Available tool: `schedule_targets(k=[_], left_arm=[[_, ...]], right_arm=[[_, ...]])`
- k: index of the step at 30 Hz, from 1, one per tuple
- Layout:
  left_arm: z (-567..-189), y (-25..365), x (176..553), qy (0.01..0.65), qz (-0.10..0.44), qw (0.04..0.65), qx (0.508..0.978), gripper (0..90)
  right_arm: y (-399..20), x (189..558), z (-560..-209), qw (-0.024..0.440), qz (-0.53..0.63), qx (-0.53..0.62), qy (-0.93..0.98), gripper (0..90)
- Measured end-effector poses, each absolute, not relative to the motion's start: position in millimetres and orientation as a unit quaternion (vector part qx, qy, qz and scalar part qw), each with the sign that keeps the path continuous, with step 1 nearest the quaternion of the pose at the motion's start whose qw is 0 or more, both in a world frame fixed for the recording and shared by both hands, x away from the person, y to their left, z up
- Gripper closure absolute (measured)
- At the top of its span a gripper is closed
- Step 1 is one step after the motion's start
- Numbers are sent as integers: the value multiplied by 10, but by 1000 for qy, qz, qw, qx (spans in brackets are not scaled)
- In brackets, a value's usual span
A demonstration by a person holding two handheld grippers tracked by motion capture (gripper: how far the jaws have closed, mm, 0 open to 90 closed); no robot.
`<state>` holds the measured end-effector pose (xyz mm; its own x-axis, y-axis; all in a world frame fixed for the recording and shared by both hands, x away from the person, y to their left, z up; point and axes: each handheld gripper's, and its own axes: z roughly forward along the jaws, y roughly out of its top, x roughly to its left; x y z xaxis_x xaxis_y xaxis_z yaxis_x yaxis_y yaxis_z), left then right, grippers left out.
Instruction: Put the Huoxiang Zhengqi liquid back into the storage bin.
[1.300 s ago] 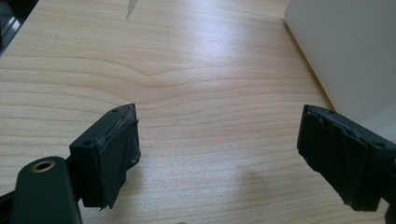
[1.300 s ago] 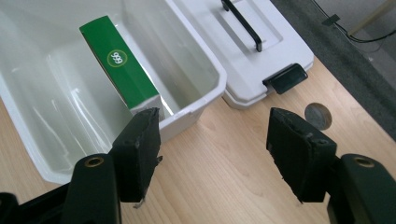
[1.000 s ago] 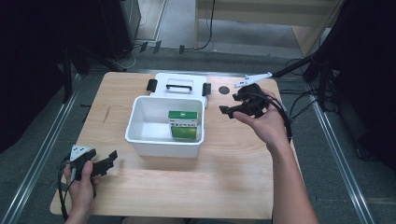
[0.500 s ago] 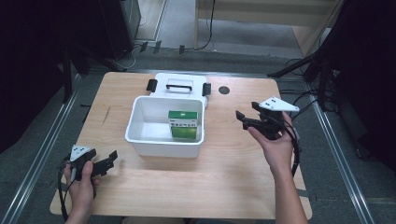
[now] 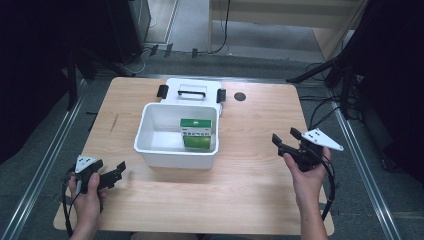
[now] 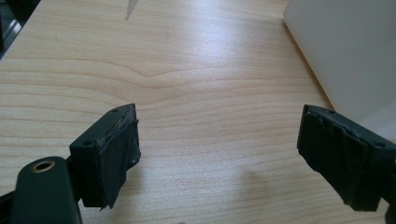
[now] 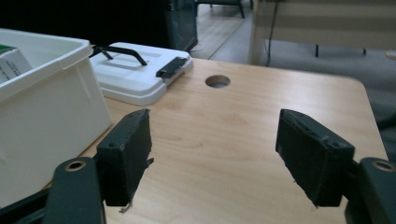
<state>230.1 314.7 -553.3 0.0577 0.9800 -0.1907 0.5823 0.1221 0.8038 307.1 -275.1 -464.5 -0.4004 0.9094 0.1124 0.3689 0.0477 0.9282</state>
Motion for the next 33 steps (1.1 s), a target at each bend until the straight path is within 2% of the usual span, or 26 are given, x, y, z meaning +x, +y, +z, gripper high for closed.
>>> schedule_targets(k=[2,3,4,10,11,17,33], left_arm=[[-5534,3147,2301,637,254,393,612,138],[-5534,3146,2301,637,254,393,612,138],[-5533,3144,2301,638,254,393,612,137],[-5533,3143,2302,637,255,392,613,138],[-5533,3141,2302,637,255,392,613,137],[-5534,3140,2303,637,256,391,613,138],[-5533,3140,2305,638,254,391,613,137]], right_arm=[[-2808,2954,-4688,285,488,505,652,245],[-2845,2917,-4715,286,490,505,651,220],[-2904,2882,-4780,275,496,498,656,126],[-3061,2784,-4980,261,491,502,663,63],[-3114,2739,-5038,260,491,503,662,1],[-3285,2587,-5201,266,483,508,661,0],[-3617,2252,-5335,278,452,529,662,0]])
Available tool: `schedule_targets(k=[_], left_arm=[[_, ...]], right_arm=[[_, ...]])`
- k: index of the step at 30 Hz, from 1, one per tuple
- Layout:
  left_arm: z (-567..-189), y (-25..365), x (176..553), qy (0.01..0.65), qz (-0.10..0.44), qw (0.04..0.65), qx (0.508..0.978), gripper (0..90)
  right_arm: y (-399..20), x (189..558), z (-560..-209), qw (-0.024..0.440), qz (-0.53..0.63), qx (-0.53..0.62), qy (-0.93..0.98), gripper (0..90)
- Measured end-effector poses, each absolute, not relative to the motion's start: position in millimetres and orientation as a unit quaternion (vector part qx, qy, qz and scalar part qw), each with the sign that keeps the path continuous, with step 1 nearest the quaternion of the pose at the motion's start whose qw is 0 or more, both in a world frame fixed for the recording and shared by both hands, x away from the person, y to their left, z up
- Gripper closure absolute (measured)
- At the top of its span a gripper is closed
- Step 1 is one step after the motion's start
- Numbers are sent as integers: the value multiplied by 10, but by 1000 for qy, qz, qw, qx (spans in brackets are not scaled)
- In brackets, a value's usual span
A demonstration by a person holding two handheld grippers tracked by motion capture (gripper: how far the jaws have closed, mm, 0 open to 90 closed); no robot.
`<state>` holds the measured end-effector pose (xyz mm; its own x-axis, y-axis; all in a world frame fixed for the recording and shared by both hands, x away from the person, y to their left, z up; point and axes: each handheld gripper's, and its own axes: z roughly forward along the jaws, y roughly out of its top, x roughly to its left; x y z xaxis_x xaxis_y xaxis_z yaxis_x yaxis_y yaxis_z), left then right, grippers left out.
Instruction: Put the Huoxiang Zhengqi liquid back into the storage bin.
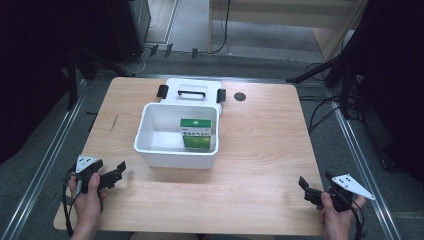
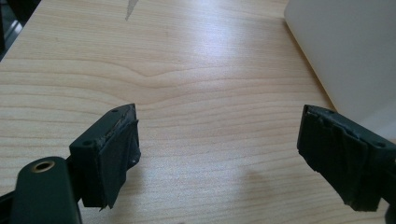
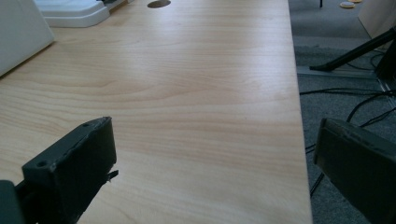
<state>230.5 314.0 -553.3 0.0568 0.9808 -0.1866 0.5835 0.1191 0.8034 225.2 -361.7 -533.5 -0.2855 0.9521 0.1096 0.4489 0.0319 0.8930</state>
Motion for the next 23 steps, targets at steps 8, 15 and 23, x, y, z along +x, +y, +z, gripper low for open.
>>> schedule_targets(k=[8,15,23], left_arm=[[-5534,3138,2314,639,254,389,613,138],[-5534,3135,2314,639,255,387,614,138],[-5534,3132,2324,639,254,386,615,138]], right_arm=[[-3636,2164,-5418,282,467,525,654,0],[-3659,2182,-5430,277,470,536,644,0],[-3618,2208,-5442,277,457,532,657,0]])
